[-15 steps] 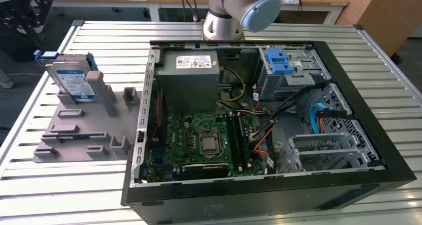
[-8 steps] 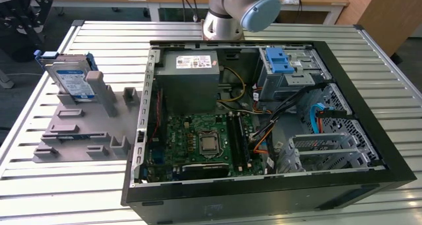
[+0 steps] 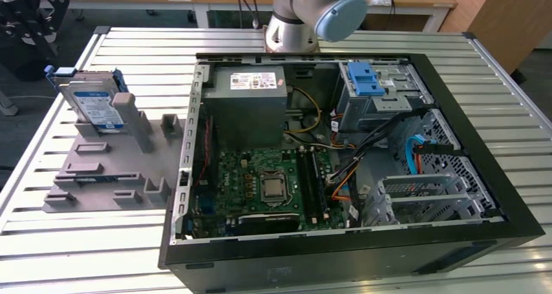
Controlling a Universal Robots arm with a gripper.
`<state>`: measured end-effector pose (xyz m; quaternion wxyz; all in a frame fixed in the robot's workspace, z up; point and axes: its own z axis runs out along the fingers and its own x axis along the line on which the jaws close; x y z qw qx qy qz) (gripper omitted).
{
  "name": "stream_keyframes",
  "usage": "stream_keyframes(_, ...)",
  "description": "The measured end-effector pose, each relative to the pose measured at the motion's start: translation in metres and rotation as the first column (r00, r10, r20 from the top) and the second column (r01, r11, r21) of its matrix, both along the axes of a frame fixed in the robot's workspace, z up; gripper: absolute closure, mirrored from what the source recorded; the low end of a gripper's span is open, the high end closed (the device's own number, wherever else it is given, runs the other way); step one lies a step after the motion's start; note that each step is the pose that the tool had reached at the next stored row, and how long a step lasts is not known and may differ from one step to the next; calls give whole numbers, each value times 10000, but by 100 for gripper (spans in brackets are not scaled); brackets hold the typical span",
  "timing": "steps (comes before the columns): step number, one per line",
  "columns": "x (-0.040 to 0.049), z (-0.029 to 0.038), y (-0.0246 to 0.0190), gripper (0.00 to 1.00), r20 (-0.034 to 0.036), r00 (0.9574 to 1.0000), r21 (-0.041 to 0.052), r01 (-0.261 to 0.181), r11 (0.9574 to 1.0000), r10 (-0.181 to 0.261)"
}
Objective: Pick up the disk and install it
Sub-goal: 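Pick up the disk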
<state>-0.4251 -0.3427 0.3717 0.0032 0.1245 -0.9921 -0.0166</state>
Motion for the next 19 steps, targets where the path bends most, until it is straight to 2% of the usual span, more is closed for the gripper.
stream_keyframes(9, 0, 0, 0, 89, 0, 9972, 0, -754, 9972, 754)
stream_keyframes(19, 0, 0, 0, 89, 0, 9876, 0, -1569, 9876, 1569)
